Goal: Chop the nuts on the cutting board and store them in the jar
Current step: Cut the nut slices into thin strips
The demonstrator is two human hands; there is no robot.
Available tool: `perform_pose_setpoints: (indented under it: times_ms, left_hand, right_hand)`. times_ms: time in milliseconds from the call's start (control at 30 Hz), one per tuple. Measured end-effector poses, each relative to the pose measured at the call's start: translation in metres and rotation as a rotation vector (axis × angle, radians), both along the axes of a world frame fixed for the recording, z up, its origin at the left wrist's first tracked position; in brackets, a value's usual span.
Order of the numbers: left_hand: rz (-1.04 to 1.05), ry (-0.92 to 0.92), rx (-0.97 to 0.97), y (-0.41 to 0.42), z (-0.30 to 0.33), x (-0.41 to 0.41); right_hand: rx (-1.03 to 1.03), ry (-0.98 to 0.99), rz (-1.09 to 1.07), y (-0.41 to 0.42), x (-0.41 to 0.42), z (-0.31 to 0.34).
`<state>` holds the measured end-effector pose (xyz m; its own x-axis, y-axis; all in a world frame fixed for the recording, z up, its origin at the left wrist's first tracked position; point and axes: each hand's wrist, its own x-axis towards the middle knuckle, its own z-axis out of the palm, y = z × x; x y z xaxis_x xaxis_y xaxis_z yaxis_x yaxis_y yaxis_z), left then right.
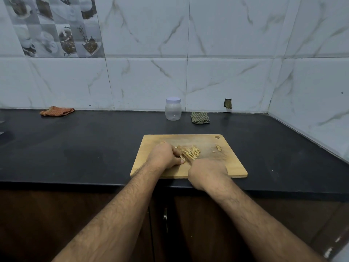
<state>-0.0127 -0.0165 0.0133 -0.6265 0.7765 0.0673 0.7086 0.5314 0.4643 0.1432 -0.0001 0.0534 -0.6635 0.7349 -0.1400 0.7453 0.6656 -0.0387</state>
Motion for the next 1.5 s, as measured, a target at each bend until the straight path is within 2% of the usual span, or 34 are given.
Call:
perform_pose_setpoints:
  times_ms: [233, 567, 1200, 1500]
  left_hand:
    - [0.027, -0.06, 0.036, 0.001, -0.006, -0.004]
    - [0.049, -0.091, 0.056, 0.003, -0.011, -0.007]
    - [0.081, -0.159, 0.126, -0.001, -0.009, -0.001]
    - [0.074, -0.155, 0.125, -0.002, -0.01, 0.002]
  right_hand:
    - [0.0, 0.047, -0.015, 0.004, 0.007, -0.006]
    - [-0.129, 0.128, -0.075, -0.007, 0.008, -0.016]
    - [-0.079, 0.081, -0.106, 0.003, 0.014, -0.016]
    - [-0.009, 0.076, 0.0, 0.006, -0.005, -0.01]
